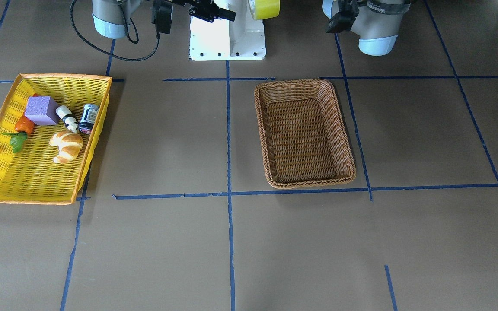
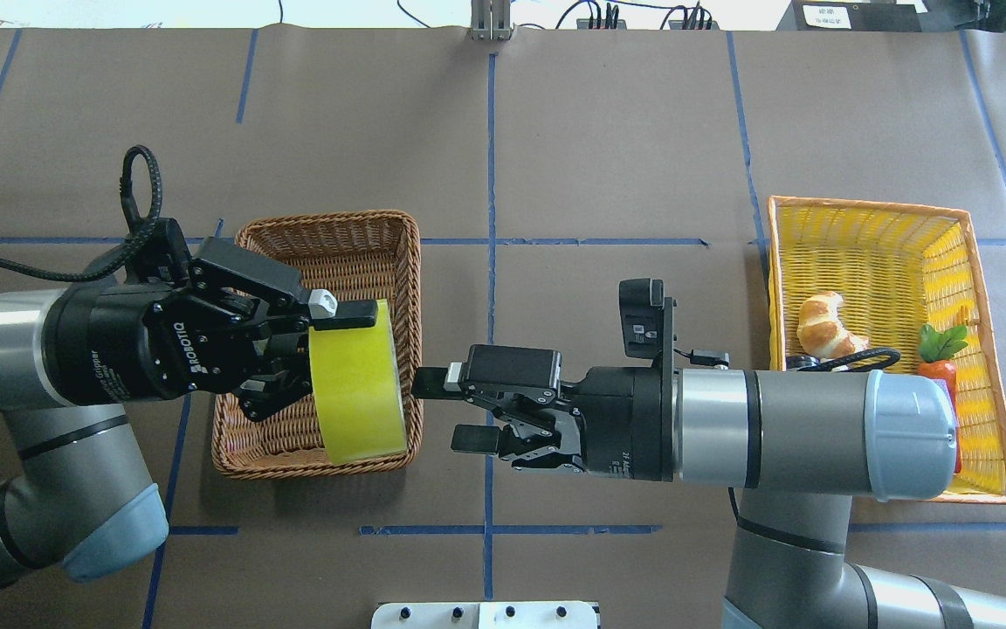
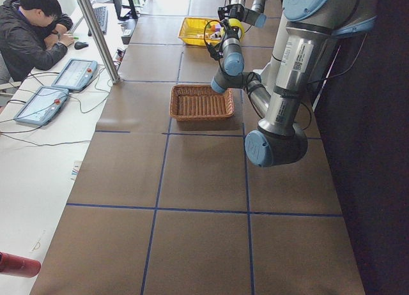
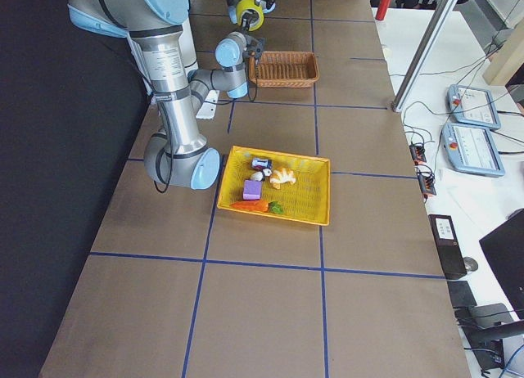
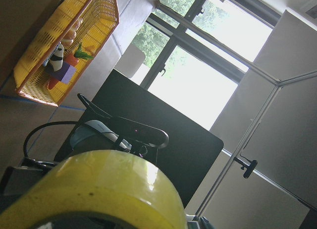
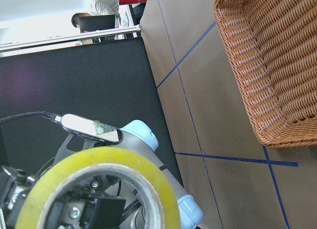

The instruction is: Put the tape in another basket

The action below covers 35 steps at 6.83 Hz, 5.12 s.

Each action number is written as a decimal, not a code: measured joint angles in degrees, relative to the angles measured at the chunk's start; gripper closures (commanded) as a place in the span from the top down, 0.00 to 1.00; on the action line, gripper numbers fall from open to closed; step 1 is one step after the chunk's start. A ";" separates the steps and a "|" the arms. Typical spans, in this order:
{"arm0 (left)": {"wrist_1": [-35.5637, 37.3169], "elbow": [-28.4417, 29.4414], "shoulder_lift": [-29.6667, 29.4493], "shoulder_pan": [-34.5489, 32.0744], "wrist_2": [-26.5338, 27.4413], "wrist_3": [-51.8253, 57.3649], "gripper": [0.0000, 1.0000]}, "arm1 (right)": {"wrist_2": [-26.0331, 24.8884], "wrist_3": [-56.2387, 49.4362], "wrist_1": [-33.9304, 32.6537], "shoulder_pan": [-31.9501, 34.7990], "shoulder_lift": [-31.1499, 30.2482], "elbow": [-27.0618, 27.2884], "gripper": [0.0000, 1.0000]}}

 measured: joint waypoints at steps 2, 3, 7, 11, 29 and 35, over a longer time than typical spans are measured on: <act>3.22 1.63 1.55 -5.54 -6.07 3.14 0.00 | 0.34 -1.81 -7.83 4.01 -0.11 0.75 1.00; 8.47 2.09 1.60 -6.71 -9.46 7.87 0.00 | 0.59 -5.48 -15.35 6.42 -0.23 1.93 1.00; 42.23 1.25 -0.34 -7.18 -14.27 32.61 0.00 | -0.27 -28.04 -52.06 14.68 -0.09 4.24 1.00; 75.09 1.51 -4.71 -5.38 -10.85 61.01 0.00 | 5.39 -54.74 -75.66 25.96 -0.66 4.55 1.00; 100.48 -2.22 18.05 -37.98 -25.25 131.00 1.00 | 39.86 -125.74 -76.98 70.40 -28.74 -13.34 1.00; 100.48 14.71 19.88 -55.27 -30.19 152.03 1.00 | 39.50 -125.87 -76.17 71.05 -26.73 -16.14 1.00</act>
